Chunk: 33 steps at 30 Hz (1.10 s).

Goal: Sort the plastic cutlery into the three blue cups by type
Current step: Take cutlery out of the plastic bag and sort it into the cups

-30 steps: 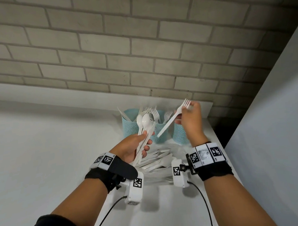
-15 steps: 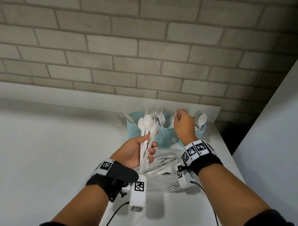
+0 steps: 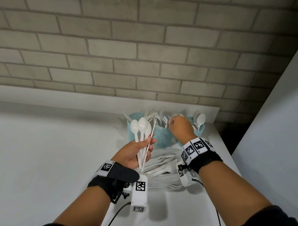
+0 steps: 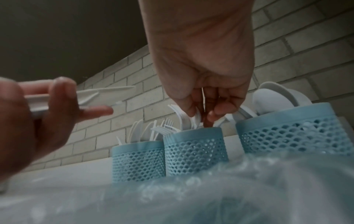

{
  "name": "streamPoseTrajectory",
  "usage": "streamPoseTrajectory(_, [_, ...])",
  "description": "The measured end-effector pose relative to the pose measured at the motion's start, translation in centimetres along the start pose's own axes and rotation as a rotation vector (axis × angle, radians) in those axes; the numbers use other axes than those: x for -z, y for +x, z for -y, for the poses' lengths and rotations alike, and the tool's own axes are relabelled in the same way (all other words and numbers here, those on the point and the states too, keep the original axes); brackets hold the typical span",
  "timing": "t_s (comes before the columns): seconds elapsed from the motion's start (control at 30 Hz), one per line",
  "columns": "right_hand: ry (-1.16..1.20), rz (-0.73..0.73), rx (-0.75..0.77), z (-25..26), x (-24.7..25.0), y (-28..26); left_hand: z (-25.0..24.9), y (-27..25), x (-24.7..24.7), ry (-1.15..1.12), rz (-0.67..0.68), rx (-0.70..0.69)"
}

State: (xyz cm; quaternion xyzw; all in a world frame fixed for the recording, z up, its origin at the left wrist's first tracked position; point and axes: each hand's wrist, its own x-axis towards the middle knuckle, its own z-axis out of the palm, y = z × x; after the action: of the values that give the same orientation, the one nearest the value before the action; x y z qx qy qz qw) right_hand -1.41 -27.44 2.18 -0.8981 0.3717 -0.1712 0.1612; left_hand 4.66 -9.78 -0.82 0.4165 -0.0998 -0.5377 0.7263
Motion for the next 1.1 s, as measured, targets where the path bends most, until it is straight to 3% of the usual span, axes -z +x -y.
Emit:
streamPoseTrajectory(0.07, [0.052, -0.023, 0.007, 0.4, 0.5, -0.5, -0.1, 0.0, 0.2, 0.016, -0.021, -0.01])
streamPoseTrajectory(0.13, [0.16, -0.156, 0.033, 1.0, 1.1, -1.1, -0.2, -0.1, 0.2, 0.024, -0.045, -0.016])
streamPoseTrajectory(0.23, [0.355, -0.3, 0.174, 2.5, 1.7, -2.1, -0.2, 0.0, 0.1, 0.005, -0.083, -0.037])
streamPoseTrajectory(0.3, [0.45, -0.193, 0.223, 3.4, 1.8, -2.5, -0.2, -0.1, 0.0, -0.007, -0.09, -0.05])
streamPoseTrajectory(0.43, [0.503, 0.248, 0.166, 4.3, 1.1, -3.0, -0.3, -0.3, -0.1, 0.011, -0.089, -0.065])
streamPoseTrajectory(0.6, [0.656, 0.298, 0.069, 4.1, 0.2, -2.9, -0.6, -0.6, 0.3, 0.003, -0.057, -0.033])
streamPoseTrajectory(0.67, [0.73, 0.238, -0.013, 4.2, 0.4, -2.5, -0.8, -0.8, 0.7, -0.035, -0.064, -0.019])
streamPoseTrajectory(0.77, [0.85, 0.003, -0.081, 4.3, 1.4, -1.4, -1.1, -1.0, 1.3, -0.035, -0.109, -0.023])
streamPoseTrajectory(0.87, [0.908, -0.309, -0.025, 5.0, 2.7, -0.4, -1.5, -0.9, 1.5, -0.05, -0.178, -0.053])
streamPoseTrajectory(0.93, [0.894, -0.438, 0.068, 5.8, 2.7, 0.0, -1.8, -0.6, 1.8, -0.062, -0.201, -0.062])
streamPoseTrajectory(1.0, [0.807, -0.467, 0.139, 6.4, 1.8, 0.3, -2.0, -0.4, 2.2, -0.087, -0.176, -0.059])
streamPoseTrajectory(1.1, [0.534, -0.348, 0.22, 6.7, -0.6, 0.6, -2.1, -0.5, 2.7, -0.142, -0.094, -0.029])
